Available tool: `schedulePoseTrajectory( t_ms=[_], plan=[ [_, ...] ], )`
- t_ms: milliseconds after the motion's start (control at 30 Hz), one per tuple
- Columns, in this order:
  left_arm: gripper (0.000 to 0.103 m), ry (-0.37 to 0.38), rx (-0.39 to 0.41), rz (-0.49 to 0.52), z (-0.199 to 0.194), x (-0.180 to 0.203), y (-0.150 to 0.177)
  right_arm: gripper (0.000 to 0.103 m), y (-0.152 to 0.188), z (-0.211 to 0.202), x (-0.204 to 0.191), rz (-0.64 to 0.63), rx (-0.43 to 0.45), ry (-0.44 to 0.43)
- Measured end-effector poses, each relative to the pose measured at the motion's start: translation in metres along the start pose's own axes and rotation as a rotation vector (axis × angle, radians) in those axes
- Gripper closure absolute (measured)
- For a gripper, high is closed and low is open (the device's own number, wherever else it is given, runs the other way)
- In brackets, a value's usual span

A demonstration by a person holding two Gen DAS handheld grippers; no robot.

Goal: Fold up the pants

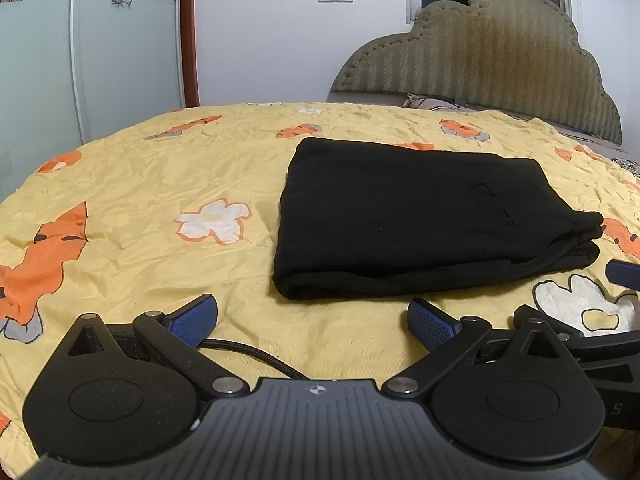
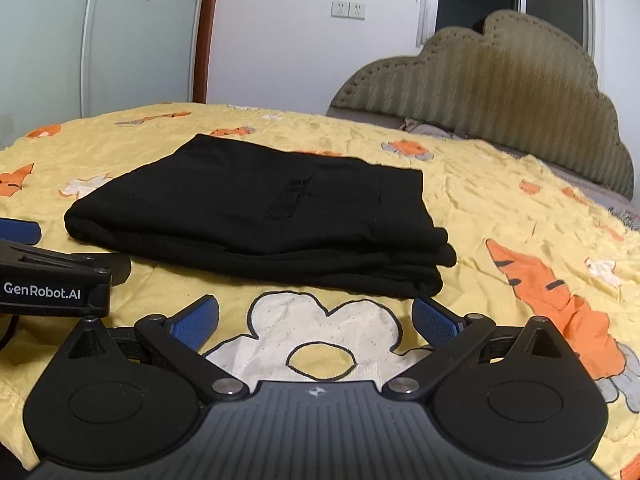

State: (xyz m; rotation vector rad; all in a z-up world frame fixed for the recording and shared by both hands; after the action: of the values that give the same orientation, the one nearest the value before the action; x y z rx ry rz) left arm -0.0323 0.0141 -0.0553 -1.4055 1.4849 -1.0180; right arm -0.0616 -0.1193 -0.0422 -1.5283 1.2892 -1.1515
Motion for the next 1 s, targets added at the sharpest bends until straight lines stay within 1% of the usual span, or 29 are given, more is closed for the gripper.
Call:
schedulePoseTrajectory(
  t_ms=[167, 300, 467, 1000],
  plan=[
    [0.001, 0.006, 0.004, 0.01, 0.0, 0.002, 0.0, 0.0, 0.001, -0.002, -0.004, -0.034, 0.025, 0.012],
    [0.001, 0.012, 0.0, -0.004, 0.0, 0.0, 0.0, 0.0, -0.001, -0.002, 0.002, 0.013, 0.014, -0.007],
    [0.001, 0.017, 0.004, 0.008, -0.001, 0.001, 0.0, 0.0, -0.001, -0.002, 0.008, 0.066, 0.015, -0.014],
    [0.001, 0.029, 0.012, 0.012, -0.003, 0.002, 0.001, 0.0, 0.0, -0.005, 0.007, 0.056, 0.039, 0.001]
  ],
)
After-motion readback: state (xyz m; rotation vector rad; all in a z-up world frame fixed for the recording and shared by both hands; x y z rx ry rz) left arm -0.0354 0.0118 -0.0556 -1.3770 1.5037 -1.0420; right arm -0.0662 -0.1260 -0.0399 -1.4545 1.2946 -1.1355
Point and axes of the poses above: each gripper's, at about its wrist camera, not at the fingertips, and z roughly the way its jaws point, x to its right, y to its underside, the point moved 1 cm from there along z, roughly the way its jaws point, and after that the axes turned 13 degrees about x, right-handed, at the moved point
